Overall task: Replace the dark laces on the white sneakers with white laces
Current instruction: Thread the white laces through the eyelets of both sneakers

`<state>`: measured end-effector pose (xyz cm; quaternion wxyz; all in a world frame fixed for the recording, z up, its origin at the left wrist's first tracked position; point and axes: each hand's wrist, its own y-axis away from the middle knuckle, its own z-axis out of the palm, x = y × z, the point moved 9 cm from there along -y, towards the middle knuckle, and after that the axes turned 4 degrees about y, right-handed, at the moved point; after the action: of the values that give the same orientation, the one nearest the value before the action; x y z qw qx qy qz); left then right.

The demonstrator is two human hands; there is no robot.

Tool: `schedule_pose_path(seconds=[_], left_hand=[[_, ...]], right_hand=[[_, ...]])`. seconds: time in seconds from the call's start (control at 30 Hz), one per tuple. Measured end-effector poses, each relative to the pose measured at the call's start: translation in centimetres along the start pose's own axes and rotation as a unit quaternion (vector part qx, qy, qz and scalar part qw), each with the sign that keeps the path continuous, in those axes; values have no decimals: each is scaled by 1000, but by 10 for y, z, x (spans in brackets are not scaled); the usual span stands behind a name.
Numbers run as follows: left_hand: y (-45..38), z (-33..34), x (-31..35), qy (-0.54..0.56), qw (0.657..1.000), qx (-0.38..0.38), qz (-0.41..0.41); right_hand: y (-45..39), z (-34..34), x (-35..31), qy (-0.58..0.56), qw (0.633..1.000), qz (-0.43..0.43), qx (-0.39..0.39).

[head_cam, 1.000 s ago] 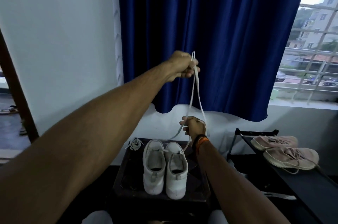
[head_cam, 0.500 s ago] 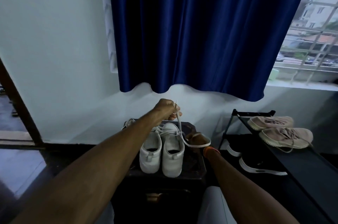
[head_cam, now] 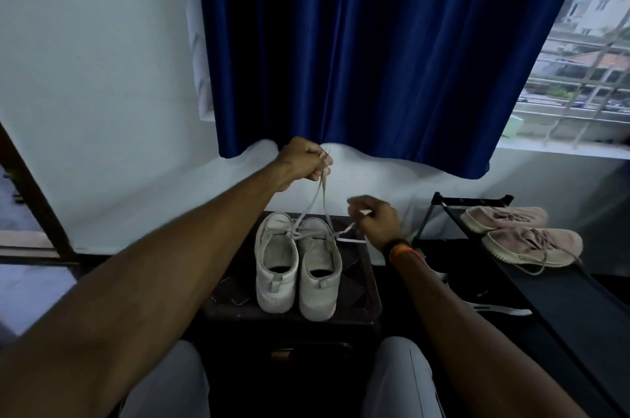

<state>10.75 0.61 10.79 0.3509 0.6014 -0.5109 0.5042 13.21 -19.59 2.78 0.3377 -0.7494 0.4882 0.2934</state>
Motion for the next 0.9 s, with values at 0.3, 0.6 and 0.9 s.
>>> schedule_pose_path(seconds=[0.3,0.6,0.9], left_hand=[[8,9,12,-10,999,-29,41],[3,-79,112,161,951,197,173],[11,-33,110,159,975,55,146]], right_hand=[[0,29,-14,-313,946,77,22],[24,53,116,83,967,237,-45],[15,28,30,205,974,99,-2]])
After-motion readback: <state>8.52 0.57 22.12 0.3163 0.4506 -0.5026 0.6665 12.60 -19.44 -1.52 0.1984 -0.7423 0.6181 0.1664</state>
